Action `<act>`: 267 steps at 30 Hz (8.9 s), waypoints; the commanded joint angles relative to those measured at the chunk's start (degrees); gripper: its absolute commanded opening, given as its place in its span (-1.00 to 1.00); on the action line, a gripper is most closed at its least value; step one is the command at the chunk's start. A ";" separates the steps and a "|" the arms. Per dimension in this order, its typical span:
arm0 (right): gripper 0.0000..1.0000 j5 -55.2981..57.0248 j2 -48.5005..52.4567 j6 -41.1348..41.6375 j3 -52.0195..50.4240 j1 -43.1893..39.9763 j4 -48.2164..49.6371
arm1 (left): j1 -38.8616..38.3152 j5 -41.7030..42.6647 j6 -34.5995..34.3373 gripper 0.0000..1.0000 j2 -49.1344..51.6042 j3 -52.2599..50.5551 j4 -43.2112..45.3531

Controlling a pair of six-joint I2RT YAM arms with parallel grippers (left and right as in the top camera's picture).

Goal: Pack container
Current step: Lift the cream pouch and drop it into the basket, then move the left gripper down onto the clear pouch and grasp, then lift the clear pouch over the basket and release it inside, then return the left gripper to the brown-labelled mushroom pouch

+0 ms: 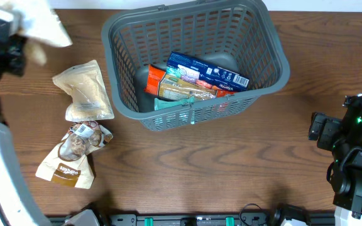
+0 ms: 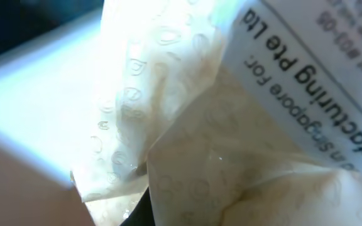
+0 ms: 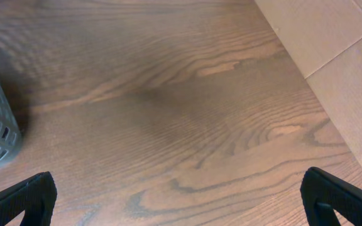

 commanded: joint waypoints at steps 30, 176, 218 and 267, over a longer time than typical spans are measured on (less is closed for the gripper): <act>0.98 -0.72 -0.04 0.11 -0.28 0.63 -3.50 | -36.41 19.15 -2.56 -0.89 18.05 0.61 -0.26; 0.98 -3.26 1.55 0.13 -0.28 0.63 -3.72 | -31.41 18.45 -15.98 -0.89 6.56 10.47 1.09; 0.99 -3.43 1.86 0.17 -0.28 0.63 -3.67 | -33.94 -28.92 -28.76 0.97 8.55 10.49 -6.05; 0.99 -9.94 4.57 0.37 -0.28 0.66 -2.89 | -5.11 -32.61 -10.93 0.97 -13.79 -24.63 -47.28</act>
